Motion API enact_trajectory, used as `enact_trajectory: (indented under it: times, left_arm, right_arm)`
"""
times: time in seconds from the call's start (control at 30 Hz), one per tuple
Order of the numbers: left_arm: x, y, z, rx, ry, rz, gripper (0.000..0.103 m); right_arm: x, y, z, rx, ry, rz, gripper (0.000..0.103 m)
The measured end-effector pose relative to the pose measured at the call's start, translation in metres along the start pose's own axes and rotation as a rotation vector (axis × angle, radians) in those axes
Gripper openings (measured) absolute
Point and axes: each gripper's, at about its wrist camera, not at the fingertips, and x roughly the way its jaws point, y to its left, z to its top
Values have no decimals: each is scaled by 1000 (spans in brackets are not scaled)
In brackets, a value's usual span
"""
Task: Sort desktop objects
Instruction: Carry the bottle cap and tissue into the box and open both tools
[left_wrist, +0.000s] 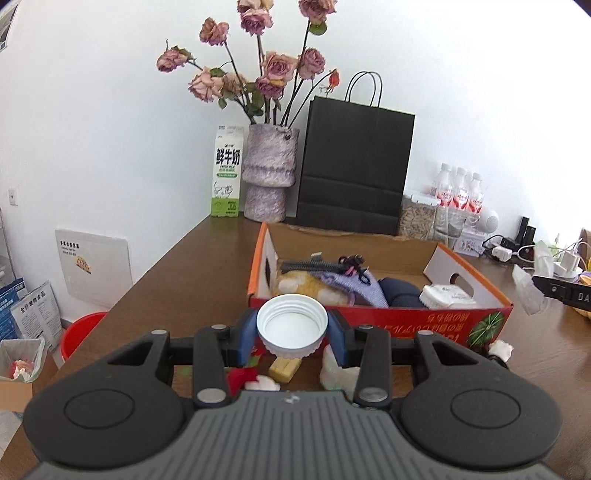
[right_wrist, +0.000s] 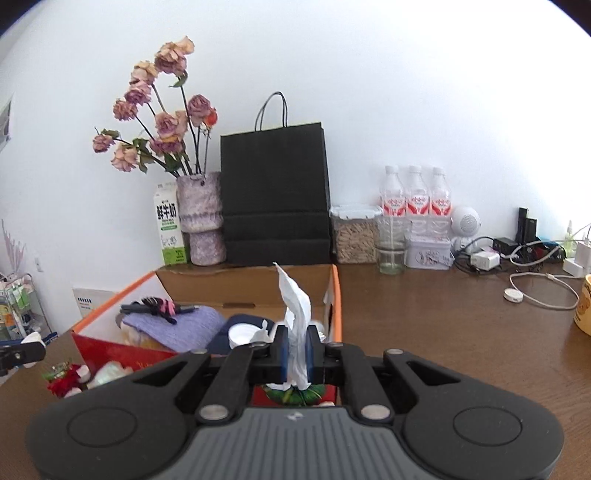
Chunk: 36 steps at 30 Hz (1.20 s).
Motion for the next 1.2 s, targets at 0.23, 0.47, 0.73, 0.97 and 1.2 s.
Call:
enact_trajectory:
  times: [0.23, 0.47, 0.73, 0.97, 1.2]
  left_arm:
    - [24, -34, 31, -1, -74, -60, 41]
    - [61, -48, 46, -46, -89, -68, 41]
    - [125, -50, 63, -94, -92, -26, 41]
    - [143, -49, 44, -42, -60, 8, 41]
    - [139, -55, 37, -3, -79, 31, 41]
  right_arm:
    - [27, 30, 27, -37, -50, 55, 8]
    - [66, 41, 46, -44, -66, 70, 8]
    - [114, 30, 33, 10, -9, 61, 8]
    - [129, 30, 17, -14, 25, 16, 8]
    - [127, 33, 8, -28, 10, 4, 8]
